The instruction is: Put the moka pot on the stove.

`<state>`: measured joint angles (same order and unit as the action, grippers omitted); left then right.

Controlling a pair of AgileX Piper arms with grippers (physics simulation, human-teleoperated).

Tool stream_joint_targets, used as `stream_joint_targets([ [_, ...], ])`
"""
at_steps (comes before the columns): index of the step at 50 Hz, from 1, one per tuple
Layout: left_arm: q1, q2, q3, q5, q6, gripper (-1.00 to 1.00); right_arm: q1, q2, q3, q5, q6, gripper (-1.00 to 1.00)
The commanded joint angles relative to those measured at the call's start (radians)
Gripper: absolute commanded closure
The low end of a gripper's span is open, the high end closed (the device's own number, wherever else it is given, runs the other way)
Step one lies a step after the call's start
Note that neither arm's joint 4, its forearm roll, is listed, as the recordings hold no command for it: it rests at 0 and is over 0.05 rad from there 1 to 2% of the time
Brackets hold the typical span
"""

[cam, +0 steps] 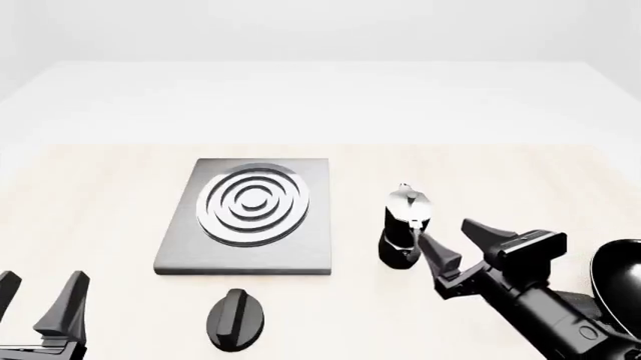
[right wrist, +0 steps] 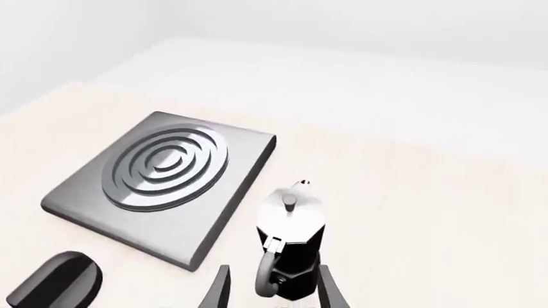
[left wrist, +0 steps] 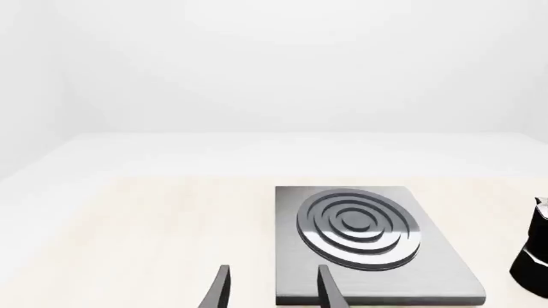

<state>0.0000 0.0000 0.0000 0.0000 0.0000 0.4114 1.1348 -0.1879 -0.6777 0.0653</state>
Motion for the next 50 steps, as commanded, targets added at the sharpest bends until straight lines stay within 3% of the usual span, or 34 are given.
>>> stream_joint_targets([
  [1, 0.0, 0.0, 0.0, 0.0, 0.0, -1.0, 0.008, 0.08, 0.012, -0.071, 0.015, -1.0],
  [50, 0.0, 0.0, 0.0, 0.0, 0.0, -1.0, 0.01, 0.29, 0.027, -0.273, 0.079, -1.0],
])
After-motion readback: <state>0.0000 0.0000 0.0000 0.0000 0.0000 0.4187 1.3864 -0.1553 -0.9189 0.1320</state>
